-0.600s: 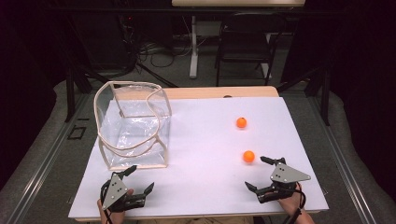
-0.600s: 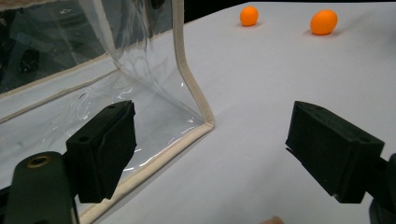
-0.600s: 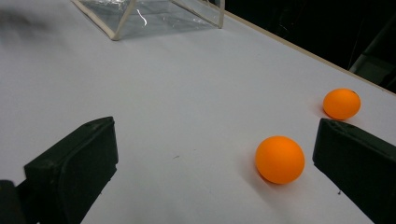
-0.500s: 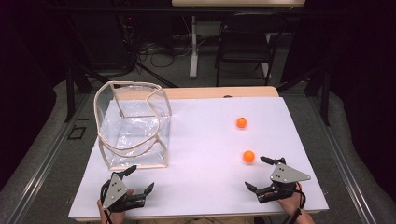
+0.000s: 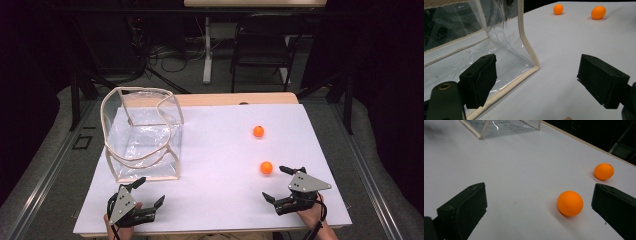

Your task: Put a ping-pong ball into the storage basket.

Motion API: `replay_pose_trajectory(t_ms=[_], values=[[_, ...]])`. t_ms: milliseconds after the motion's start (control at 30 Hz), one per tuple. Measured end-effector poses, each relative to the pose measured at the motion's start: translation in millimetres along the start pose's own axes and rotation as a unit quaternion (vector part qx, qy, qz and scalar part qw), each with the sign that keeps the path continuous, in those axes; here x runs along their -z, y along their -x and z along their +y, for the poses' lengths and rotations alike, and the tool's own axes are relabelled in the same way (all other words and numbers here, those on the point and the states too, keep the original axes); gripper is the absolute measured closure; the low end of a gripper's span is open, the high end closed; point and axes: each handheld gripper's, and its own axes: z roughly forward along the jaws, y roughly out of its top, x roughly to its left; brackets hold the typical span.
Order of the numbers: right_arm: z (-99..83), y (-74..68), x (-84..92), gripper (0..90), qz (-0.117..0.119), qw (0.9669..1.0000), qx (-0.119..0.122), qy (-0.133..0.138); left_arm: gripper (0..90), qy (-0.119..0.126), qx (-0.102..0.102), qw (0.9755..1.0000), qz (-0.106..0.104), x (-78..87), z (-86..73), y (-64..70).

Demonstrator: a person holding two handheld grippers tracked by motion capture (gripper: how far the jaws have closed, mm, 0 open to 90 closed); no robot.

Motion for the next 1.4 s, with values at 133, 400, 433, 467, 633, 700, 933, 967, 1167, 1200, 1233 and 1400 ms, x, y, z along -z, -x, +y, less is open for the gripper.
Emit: replay_pose_trajectory(t_ms=[133,400,433,467,633,700,933,967,1167,1200,1233,1400], values=[[1.8,3.5,-5.9,0.0,0.001,0.9997,-0.003,-0.023,15.7,0.001,0.000,1.0000,0.000,0.6,0.0,0.0],[4.1,10.8,-15.8,0.0,0.001,0.9987,-0.014,-0.050,15.7,0.001,0.001,1.0000,-0.003,0.1,-0.4,-0.5],[6.0,12.5,-18.4,0.0,0.002,0.9982,-0.021,-0.056,15.7,0.001,0.001,1.0000,-0.003,0.0,-0.4,-0.3],[6.9,13.2,-19.4,0.0,0.004,0.9981,-0.022,-0.058,15.7,0.001,-0.001,1.0000,-0.003,0.4,-0.2,-0.3],[12.0,14.5,-23.4,0.0,0.002,0.9974,-0.021,-0.069,15.7,0.003,-0.001,1.0000,-0.001,1.4,-0.2,-0.6],[14.3,15.4,-24.9,0.0,0.003,0.9972,-0.021,-0.072,15.7,0.004,-0.001,1.0000,-0.001,1.7,-0.2,-0.8],[19.3,19.9,-32.2,0.0,0.005,0.9958,-0.021,-0.089,15.7,0.004,-0.001,1.0000,0.001,2.2,-0.4,-1.3],[20.1,20.6,-33.2,0.0,0.005,0.9956,-0.023,-0.091,15.7,0.004,0.000,1.0000,0.000,1.9,-0.6,-1.4],[23.5,27.2,-39.3,0.0,0.007,0.9940,-0.029,-0.105,15.7,0.003,-0.001,1.0000,-0.001,1.2,-0.3,-0.7],[23.4,28.6,-40.3,0.0,0.007,0.9938,-0.030,-0.107,15.7,0.003,-0.001,1.0000,-0.002,1.1,-0.4,-0.7],[23.3,29.8,-41.1,0.0,0.008,0.9934,-0.032,-0.110,15.7,0.003,-0.001,1.0000,-0.001,1.1,-0.6,-0.8],[22.7,34.9,-46.8,0.0,0.007,0.9919,-0.035,-0.122,15.7,0.002,0.000,1.0000,0.000,1.0,-0.8,-1.3]])
